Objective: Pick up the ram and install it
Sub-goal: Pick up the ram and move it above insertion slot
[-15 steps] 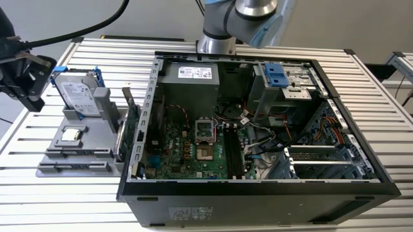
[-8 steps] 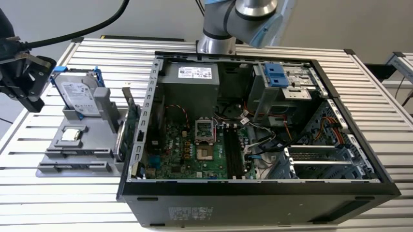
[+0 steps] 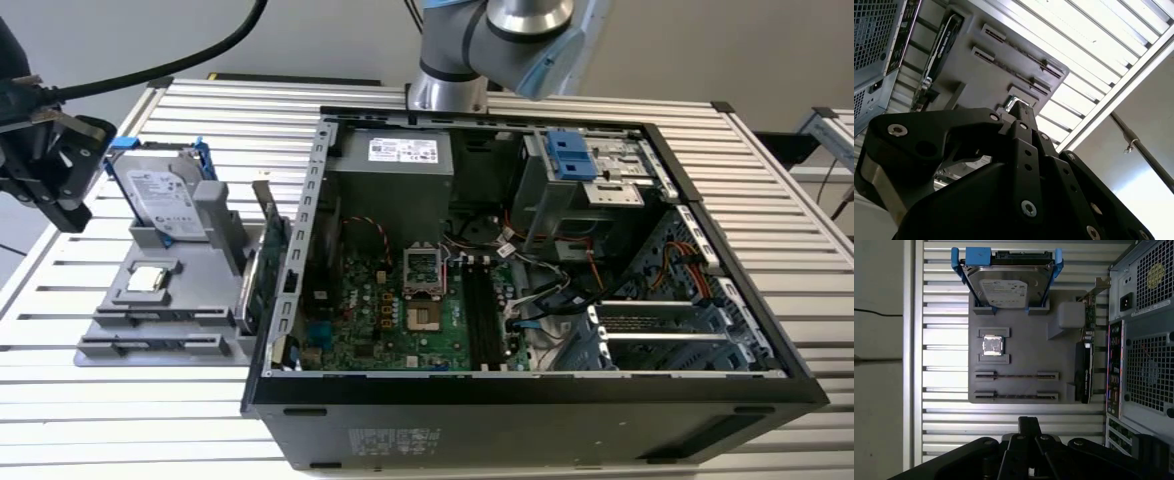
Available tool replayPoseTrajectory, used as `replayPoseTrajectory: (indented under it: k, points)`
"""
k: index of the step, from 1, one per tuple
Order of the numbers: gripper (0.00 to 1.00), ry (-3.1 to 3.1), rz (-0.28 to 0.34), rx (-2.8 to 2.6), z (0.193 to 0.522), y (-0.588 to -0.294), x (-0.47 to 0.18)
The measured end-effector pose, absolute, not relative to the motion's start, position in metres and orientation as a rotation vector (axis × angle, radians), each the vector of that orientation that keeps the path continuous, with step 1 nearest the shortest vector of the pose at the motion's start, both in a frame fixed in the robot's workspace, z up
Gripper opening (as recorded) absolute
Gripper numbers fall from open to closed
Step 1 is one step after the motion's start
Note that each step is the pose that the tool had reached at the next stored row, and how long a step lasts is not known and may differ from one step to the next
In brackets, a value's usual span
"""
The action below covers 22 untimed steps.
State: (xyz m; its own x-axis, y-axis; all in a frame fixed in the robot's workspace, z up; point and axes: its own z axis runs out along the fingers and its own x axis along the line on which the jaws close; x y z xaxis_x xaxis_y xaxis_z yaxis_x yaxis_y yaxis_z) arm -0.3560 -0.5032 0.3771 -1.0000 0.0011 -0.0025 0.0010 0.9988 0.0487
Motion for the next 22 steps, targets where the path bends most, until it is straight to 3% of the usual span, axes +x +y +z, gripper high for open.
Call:
replayPoseTrajectory:
  k: [22]
  points:
    - [0.00, 3.137, 0.077, -0.138, 0.3771, -0.5032, -0.3560]
